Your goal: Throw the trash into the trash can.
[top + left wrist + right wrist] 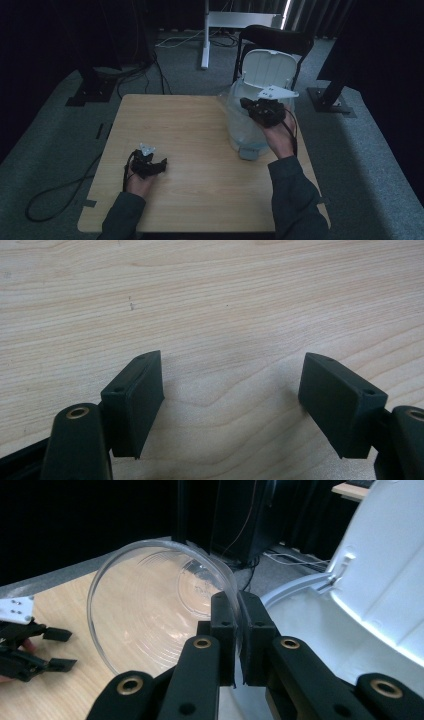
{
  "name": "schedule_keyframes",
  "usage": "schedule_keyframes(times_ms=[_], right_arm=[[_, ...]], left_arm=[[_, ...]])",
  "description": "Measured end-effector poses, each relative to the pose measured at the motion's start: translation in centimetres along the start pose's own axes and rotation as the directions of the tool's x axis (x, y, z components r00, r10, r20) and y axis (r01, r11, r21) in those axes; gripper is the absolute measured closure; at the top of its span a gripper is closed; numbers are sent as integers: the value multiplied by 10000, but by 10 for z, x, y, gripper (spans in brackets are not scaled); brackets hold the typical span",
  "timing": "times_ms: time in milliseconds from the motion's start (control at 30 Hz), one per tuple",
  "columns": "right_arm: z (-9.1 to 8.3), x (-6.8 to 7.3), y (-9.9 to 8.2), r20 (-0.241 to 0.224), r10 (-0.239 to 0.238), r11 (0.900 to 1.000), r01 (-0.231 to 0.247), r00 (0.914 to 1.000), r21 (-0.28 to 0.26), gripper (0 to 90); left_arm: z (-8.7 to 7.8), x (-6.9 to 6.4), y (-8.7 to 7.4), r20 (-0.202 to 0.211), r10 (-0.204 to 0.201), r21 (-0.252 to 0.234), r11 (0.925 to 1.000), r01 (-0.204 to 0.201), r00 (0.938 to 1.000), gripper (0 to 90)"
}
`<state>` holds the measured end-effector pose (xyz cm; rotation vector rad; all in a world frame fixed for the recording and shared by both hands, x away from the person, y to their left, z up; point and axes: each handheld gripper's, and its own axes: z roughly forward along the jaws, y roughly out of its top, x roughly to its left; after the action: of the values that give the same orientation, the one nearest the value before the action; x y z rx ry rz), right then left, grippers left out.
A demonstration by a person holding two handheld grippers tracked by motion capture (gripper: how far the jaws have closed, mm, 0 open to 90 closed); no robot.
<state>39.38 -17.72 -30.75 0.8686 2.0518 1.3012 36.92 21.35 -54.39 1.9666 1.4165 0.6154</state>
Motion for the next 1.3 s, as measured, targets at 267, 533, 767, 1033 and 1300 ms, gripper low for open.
schedule_keyframes(times_ms=[267,533,767,1033,1300], right_arm=[[-10,-17,5,426,375,9991,-365,9984,-238,860],[-19,-36,9,1185,498,9988,-492,9917,-81,861],[-20,-50,7,1556,759,9970,-769,9849,4,861],[-21,-66,6,1954,1101,9935,-1139,9745,83,861],[-25,-83,2,2388,1430,9885,-1506,9605,141,861]], left_arm=[[0,0,0,0,-8,-8,10000,8,10000,259],[0,0,0,0,-17,-19,10000,17,10000,259],[0,0,0,-9,-4,-17,10000,4,10000,259],[0,0,0,-9,-3,-17,10000,3,10000,259],[0,0,0,-9,-3,-18,10000,3,10000,259]])
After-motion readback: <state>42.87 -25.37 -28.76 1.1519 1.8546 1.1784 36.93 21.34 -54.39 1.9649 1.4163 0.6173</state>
